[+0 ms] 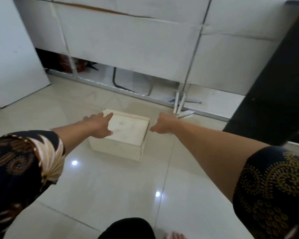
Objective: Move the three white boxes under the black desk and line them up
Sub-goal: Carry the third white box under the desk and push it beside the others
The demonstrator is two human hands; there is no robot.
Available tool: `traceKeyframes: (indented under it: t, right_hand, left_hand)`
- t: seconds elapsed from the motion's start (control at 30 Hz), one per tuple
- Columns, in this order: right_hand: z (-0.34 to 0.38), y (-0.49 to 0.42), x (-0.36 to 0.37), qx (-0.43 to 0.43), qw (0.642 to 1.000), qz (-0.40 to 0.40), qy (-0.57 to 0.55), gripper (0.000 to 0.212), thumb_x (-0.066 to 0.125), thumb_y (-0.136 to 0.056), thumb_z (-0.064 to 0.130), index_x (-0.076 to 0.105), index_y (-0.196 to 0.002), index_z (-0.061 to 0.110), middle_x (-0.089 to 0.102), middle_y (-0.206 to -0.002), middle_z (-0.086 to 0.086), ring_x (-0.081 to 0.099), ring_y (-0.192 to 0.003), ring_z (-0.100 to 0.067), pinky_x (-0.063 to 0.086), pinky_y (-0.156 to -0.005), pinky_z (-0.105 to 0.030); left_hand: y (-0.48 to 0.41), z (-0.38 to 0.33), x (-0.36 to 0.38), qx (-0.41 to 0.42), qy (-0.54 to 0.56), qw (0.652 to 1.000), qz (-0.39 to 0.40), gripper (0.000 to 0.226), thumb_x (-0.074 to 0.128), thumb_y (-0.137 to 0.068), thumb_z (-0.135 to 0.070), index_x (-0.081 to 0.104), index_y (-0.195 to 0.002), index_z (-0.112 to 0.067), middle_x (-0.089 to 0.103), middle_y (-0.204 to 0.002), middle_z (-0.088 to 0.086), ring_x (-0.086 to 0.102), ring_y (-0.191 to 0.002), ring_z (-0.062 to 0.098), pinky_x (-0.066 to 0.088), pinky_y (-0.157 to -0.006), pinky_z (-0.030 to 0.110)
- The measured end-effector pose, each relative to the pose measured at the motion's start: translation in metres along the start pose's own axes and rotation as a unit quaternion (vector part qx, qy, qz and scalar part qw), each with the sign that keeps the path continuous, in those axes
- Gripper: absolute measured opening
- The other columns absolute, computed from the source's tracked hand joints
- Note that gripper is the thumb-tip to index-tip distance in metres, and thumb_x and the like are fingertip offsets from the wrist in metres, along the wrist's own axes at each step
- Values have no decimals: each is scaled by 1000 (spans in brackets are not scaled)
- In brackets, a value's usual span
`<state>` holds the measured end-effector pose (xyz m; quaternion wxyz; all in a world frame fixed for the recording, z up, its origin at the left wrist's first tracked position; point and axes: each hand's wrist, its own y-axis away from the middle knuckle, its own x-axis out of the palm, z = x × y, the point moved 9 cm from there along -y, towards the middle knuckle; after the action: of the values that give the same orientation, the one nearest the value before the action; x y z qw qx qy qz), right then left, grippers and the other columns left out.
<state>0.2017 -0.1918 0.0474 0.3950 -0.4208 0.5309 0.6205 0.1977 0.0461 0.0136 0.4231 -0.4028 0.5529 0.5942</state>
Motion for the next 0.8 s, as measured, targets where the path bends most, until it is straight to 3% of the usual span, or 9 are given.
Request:
traceKeyframes:
  t: [0.17,0.33,0.53,0.7,0.8]
  right_hand:
    - [22,-50,65,-38,997,56,-28,76,47,-97,56,30,-152,6,27,-159,-13,34,-141,-37,33,-113,-39]
    - [9,-101,108,7,991,94,-97,80,45,-98,56,23,-153,3,26,-159,-11,29,-143,-35,33,-113,-40]
    - [3,-167,132,61,980,79,-174,88,40,-98,58,8,-155,-1,16,-162,-14,25,-145,-35,33,-113,-42]
    - [3,-216,155,132,956,50,-258,88,46,-100,44,-7,-155,1,26,-157,-20,36,-140,-36,35,-110,-42]
    - [-8,-231,158,151,949,25,-275,78,50,-98,25,1,-156,5,45,-144,-21,51,-127,-37,43,-100,-41]
  left_hand:
    - [-18,11,34,-42,2,999,32,88,47,-91,-57,-7,-155,-31,6,-164,5,24,-145,34,25,-114,49]
    - [-46,21,57,-70,16,996,52,85,46,-92,-55,-5,-156,-29,9,-164,7,22,-145,36,23,-115,50]
    - [-103,44,80,-145,63,987,17,77,33,-94,-62,5,-156,-25,15,-162,13,25,-144,38,26,-112,51]
    - [-152,71,101,-221,99,970,-13,76,38,-94,-58,11,-154,-20,21,-158,17,27,-141,39,27,-110,52]
    - [-168,77,121,-244,130,961,-3,75,40,-94,-56,14,-153,-17,26,-155,18,34,-138,40,32,-108,53]
